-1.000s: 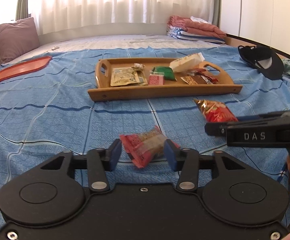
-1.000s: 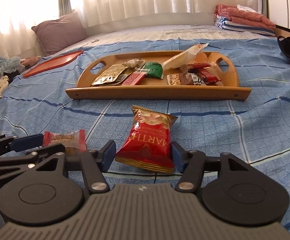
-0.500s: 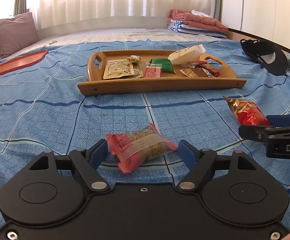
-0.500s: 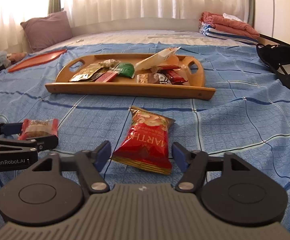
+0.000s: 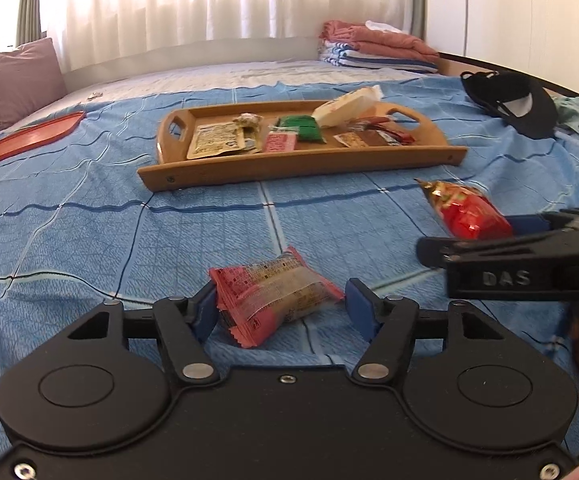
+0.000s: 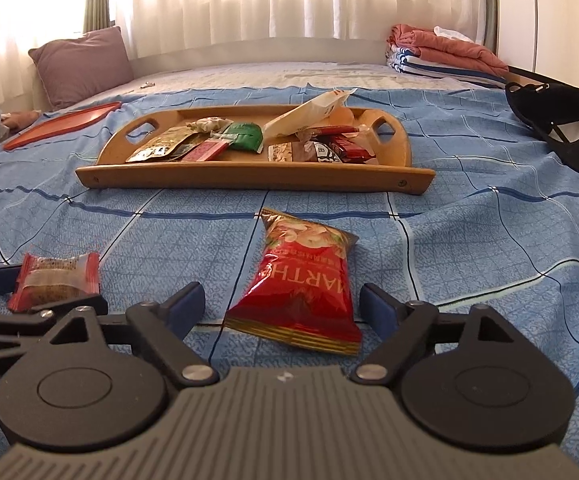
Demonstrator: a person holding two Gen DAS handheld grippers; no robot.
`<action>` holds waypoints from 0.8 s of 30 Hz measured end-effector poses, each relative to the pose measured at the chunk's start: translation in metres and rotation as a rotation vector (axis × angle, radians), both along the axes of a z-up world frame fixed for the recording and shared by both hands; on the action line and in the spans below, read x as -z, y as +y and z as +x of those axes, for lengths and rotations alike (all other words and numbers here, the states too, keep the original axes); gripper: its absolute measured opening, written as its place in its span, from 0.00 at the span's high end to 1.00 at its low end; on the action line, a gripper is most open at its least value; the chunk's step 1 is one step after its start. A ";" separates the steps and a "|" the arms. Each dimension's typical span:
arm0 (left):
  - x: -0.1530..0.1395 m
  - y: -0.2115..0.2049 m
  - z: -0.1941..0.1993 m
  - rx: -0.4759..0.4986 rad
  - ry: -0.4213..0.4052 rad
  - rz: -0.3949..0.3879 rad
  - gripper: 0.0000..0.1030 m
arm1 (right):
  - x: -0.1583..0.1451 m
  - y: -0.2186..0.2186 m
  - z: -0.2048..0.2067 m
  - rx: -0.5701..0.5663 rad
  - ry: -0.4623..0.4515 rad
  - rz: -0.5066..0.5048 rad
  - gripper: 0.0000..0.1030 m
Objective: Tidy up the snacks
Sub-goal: 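Grasp the pink pastry with the left tool while the right tool grasps the red chip bag, then carry the pink pastry and red chip bag over the wooden tray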
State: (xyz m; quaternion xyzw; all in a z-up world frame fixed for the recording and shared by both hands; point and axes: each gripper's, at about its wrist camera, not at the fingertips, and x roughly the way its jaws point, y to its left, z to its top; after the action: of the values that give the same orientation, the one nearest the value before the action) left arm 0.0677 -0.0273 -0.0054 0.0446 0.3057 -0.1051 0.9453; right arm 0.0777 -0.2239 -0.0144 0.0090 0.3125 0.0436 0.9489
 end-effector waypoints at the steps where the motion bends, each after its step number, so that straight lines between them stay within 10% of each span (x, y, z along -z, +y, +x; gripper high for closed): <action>1: -0.001 -0.001 -0.002 0.000 -0.001 -0.003 0.40 | 0.000 0.001 0.000 0.000 -0.002 -0.004 0.13; 7: -0.005 0.000 -0.005 -0.014 0.005 -0.018 0.41 | -0.002 0.003 -0.007 -0.013 -0.032 -0.014 0.39; 24: -0.045 0.009 0.029 -0.048 -0.050 -0.053 0.41 | -0.039 -0.012 -0.006 -0.022 -0.106 0.006 0.39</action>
State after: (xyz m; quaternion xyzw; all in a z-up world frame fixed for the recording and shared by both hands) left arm 0.0964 -0.0184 0.0400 0.0147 0.2802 -0.0896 0.9556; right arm 0.0713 -0.2357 0.0241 0.0060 0.2616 0.0555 0.9636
